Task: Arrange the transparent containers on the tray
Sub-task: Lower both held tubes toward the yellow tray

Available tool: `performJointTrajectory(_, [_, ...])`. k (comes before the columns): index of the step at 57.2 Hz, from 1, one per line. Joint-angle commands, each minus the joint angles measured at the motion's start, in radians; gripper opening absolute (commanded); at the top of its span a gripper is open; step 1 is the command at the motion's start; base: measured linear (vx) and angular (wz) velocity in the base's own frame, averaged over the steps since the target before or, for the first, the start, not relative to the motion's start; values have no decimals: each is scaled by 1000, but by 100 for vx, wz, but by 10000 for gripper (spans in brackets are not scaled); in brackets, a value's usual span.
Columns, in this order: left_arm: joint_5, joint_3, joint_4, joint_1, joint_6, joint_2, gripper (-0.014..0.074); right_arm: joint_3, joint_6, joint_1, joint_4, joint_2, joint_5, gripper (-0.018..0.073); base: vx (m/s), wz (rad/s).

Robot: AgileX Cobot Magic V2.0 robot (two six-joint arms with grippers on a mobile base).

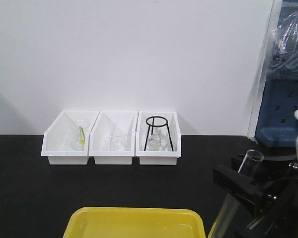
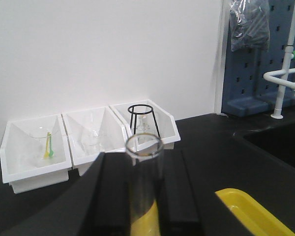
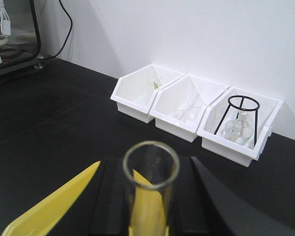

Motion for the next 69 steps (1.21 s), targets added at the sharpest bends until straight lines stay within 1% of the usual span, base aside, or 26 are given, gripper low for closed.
performJointTrajectory(1, [-93,-38,-8,-6,-6,1,201,-31,-9,-2,-5,-10,-86,-8,7,3])
performJointTrajectory(63, [-91,-38,-8,-6,-6,8,201,-31,-9,-2,-5,-6,-89,-8,1,0])
performJointTrajectory(69, [-86,-38,-8,-6,-7,42,201,-31,25,-4,-5,24,-87,-8,0,0])
